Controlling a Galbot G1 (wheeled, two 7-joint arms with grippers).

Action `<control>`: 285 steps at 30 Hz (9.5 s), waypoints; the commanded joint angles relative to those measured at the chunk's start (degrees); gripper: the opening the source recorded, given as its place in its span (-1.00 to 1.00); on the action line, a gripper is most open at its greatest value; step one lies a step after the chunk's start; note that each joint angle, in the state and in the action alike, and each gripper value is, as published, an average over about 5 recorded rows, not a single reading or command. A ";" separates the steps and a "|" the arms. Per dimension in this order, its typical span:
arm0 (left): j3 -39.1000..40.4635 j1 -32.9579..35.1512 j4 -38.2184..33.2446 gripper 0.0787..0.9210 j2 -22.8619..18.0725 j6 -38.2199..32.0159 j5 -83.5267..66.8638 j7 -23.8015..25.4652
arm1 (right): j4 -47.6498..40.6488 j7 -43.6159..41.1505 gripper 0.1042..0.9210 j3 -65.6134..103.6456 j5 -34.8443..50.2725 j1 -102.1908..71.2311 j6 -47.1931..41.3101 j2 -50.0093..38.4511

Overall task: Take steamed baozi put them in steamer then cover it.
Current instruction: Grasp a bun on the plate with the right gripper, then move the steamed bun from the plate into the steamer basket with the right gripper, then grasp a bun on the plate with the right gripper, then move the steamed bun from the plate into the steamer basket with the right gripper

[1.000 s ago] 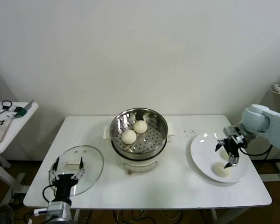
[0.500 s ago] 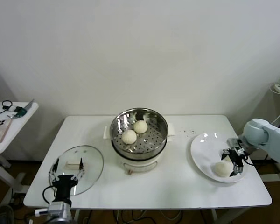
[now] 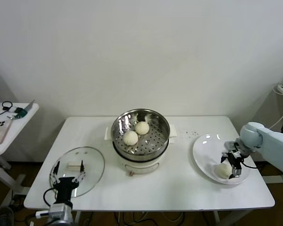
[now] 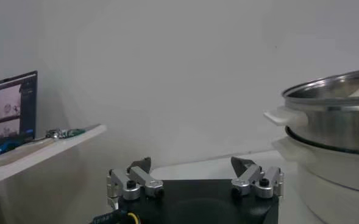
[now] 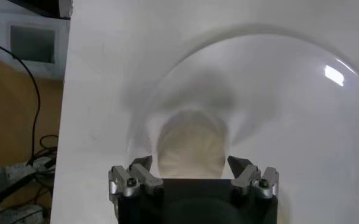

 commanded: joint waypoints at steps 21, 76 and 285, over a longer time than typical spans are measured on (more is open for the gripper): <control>0.21 0.17 -0.71 0.77 0.08 0.14 0.17 -0.06 | 0.99 -1.45 0.43 -8.89 2.32 16.81 7.90 1.66; 0.82 1.32 -1.55 0.77 1.72 -0.25 0.17 0.08 | 2.64 -8.85 0.49 -16.57 -6.28 24.74 35.36 45.86; 2.47 0.06 -1.95 0.77 3.73 -0.69 -0.21 0.20 | -5.35 16.09 0.41 -36.25 46.82 32.53 -19.21 38.93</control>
